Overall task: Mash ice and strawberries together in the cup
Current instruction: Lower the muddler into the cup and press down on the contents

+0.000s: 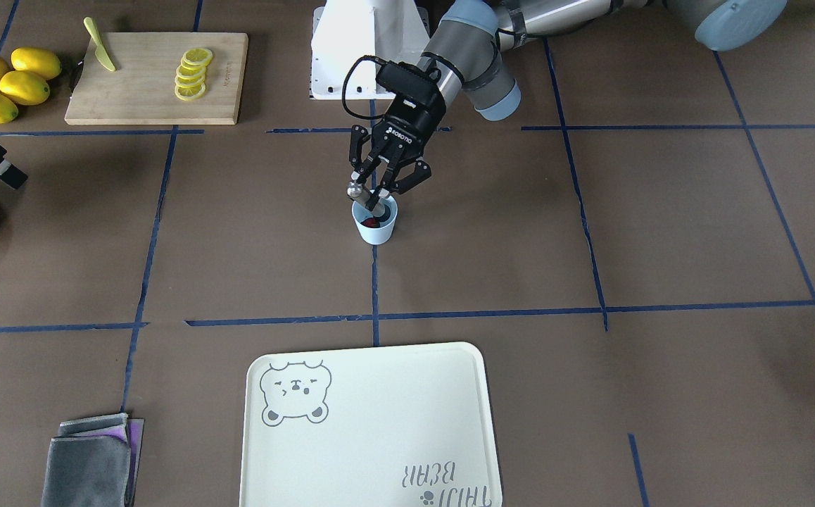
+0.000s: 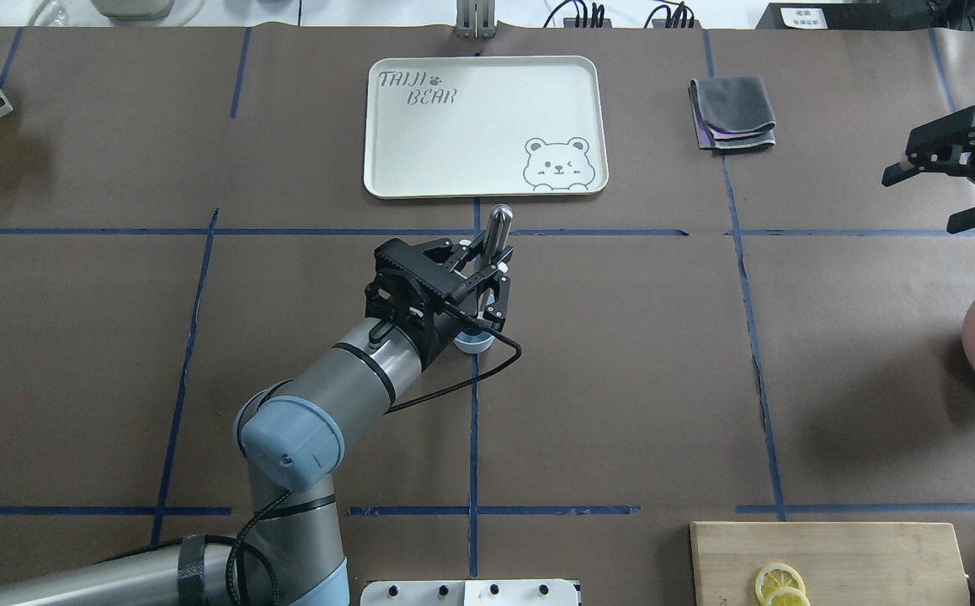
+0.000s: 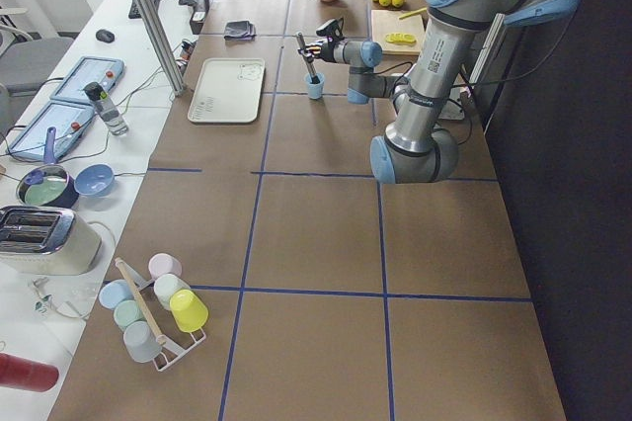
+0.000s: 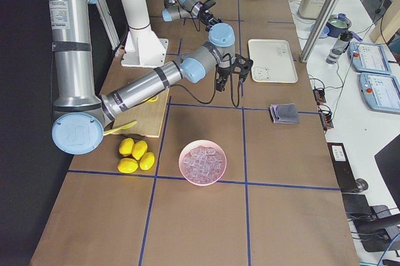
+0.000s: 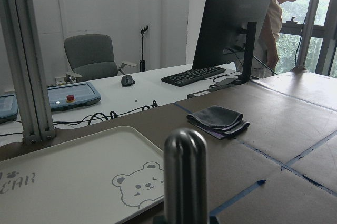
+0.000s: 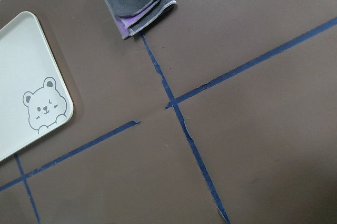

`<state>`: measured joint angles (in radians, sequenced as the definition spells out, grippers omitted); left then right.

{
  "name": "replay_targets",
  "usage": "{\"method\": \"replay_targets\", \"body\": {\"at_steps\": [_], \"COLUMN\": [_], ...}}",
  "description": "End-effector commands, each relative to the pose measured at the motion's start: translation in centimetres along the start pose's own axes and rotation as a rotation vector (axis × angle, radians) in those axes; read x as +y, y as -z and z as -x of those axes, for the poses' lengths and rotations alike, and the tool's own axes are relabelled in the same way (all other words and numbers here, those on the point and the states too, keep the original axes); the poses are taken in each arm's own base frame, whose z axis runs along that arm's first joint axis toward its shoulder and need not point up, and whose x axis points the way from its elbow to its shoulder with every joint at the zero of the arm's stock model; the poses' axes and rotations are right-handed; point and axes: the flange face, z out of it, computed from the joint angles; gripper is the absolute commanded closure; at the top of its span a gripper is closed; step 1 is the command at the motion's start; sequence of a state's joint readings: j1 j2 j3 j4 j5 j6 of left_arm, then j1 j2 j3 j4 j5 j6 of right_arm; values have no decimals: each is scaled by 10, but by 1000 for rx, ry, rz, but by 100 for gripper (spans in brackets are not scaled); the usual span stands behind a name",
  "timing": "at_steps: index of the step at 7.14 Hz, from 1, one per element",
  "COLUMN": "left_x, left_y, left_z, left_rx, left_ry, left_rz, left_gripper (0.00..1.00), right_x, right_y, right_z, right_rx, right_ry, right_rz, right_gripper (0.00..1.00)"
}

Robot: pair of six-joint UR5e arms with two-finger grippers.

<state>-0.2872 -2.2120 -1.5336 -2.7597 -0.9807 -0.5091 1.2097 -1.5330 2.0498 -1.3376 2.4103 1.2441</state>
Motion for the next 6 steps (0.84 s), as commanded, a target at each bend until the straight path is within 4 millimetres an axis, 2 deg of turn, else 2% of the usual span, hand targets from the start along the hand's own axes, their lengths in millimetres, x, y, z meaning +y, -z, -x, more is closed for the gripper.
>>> {"method": "replay_targets", "body": {"at_steps": [1,2,3,4,5,6], "left_x": [-60,-97,-127,-154,-146,-141], "left_y": [10,27,57,80,81,80], "left_z": [-18,-5,23,32,44,65], "left_rx": [-17,-95,-167,-165,-181,-222], "left_ry": [-58,-148,-320,-424,-446,-460], "left_rz": [3,96,209,206,223,244], "left_gripper": [100,100,100,100,100,100], "right_x": [-1,-1,-1,-2,-2,-2], "right_y": [1,1,2,0,0,-1], "right_z": [0,0,-1,-3,-4,-5], "right_rx": [-3,-3,-2,2,3,5], "right_ry": [-2,-2,-4,-8,-9,-12], "right_rz": [1,1,0,1,2,2], "right_gripper": [1,1,1,1,1,1]}}
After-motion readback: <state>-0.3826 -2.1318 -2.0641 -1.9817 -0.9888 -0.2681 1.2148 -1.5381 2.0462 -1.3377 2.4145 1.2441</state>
